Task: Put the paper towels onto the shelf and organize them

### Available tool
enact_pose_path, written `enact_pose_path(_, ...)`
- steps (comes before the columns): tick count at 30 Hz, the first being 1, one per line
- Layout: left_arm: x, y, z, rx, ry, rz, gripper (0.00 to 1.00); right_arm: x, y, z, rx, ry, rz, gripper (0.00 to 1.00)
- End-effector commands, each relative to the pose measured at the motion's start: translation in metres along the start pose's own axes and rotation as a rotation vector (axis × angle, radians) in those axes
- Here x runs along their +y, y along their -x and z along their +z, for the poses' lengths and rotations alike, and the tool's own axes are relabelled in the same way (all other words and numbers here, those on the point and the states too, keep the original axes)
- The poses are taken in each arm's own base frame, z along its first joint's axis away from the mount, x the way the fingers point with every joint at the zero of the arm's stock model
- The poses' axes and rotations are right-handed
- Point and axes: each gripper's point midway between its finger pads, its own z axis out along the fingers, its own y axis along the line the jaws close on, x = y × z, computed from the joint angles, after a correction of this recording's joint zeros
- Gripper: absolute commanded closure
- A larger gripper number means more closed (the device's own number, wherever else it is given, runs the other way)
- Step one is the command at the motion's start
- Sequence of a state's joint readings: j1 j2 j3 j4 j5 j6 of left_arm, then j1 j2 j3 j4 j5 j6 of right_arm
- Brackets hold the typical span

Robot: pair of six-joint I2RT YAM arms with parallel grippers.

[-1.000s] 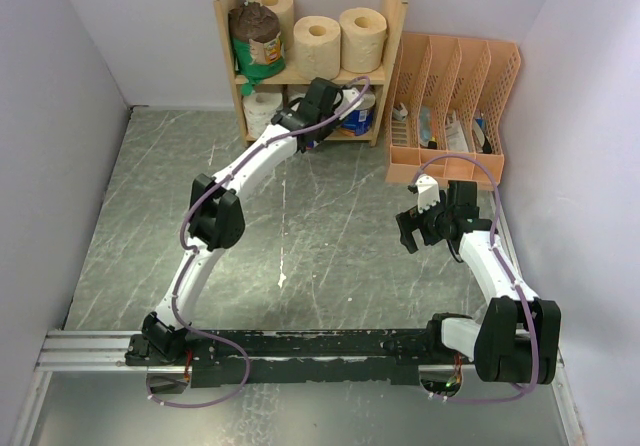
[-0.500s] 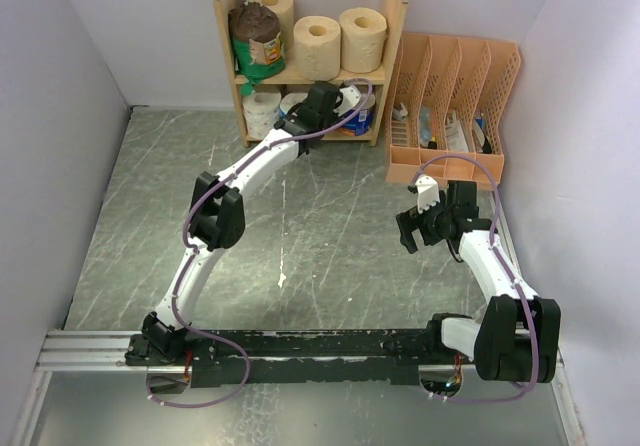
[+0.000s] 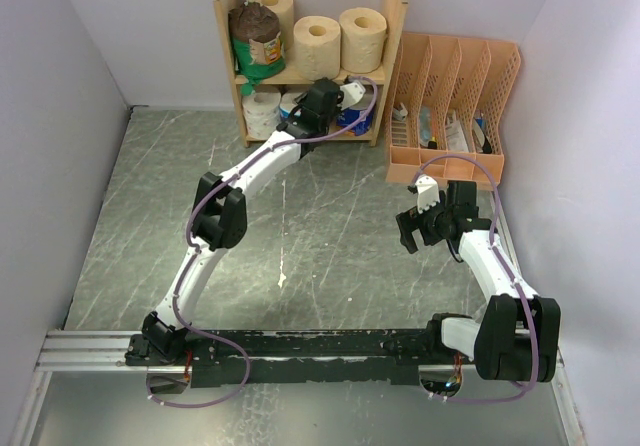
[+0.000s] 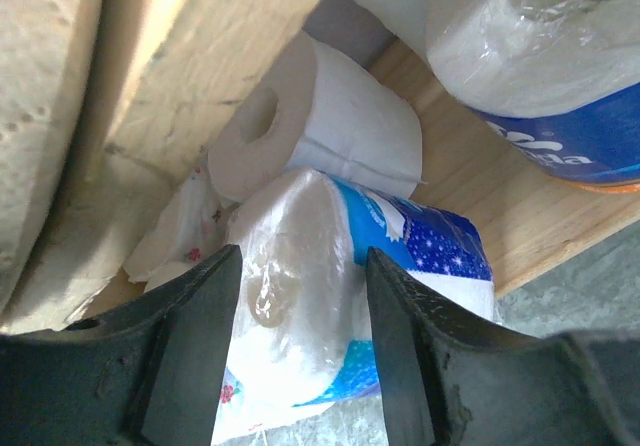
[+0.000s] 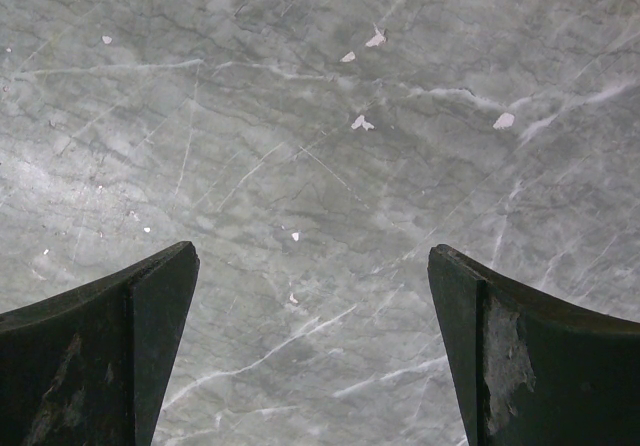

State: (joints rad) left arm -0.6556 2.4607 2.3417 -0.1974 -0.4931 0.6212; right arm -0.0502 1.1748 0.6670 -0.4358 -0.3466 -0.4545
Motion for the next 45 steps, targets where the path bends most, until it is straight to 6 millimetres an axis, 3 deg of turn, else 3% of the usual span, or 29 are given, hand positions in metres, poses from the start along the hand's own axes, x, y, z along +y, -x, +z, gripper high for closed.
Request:
enact_pose_path(1, 0.011, 0.021, -0.008, -0.061, 0.018, -0.011, 0.36, -0.002, 0.004, 0.000, -0.005, -0.006, -0.017, 0.00)
enact_pose_path(6, -0.001, 0.038, -0.027, -0.120, -0.105, -0.046, 0.13, -0.001, 0.005, -0.001, -0.007, -0.004, -0.018, 0.00)
enact_pose_path(11, -0.010, 0.061, -0.050, -0.200, -0.257, -0.105, 0.11, -0.001, 0.005, -0.001, -0.008, -0.003, -0.019, 0.00)
enact_pose_path(13, -0.016, 0.072, -0.067, -0.238, -0.349, -0.128, 0.07, -0.001, 0.004, -0.001, -0.006, -0.002, -0.019, 0.00)
enact_pose_path(17, -0.015, 0.091, -0.112, -0.301, -0.499, -0.192, 0.09, -0.001, 0.004, 0.000, -0.006, -0.001, -0.021, 0.00)
enact_pose_path(20, -0.012, 0.076, -0.131, -0.249, -0.552, -0.282, 0.14, -0.001, 0.004, -0.001, -0.006, -0.004, -0.023, 0.00)
enact_pose_path(24, -0.018, 0.032, -0.154, -0.151, -0.653, -0.451, 0.18, -0.001, 0.006, -0.001, -0.013, -0.003, -0.028, 0.00)
enact_pose_path(27, -0.026, 0.007, -0.169, -0.127, -0.832, -0.671, 0.17, 0.001, 0.006, 0.000, -0.009, 0.002, -0.032, 0.00)
enact_pose_path(32, -0.038, -0.031, -0.153, -0.017, -0.741, -0.905, 0.12, 0.001, 0.006, 0.000, -0.007, -0.003, -0.034, 0.00)
enact_pose_path(36, -0.054, -0.055, -0.132, -0.007, -0.638, -0.940, 0.06, 0.001, 0.006, -0.001, -0.010, -0.006, -0.032, 0.00)
enact_pose_path(38, -0.064, -0.056, -0.125, -0.031, -0.622, -0.935, 0.00, 0.001, 0.005, 0.000, -0.004, -0.004, -0.030, 0.00)
enact_pose_path(45, -0.073, -0.049, -0.093, -0.069, -0.559, -0.899, 0.00, 0.000, 0.003, 0.001, 0.002, -0.009, -0.029, 0.00)
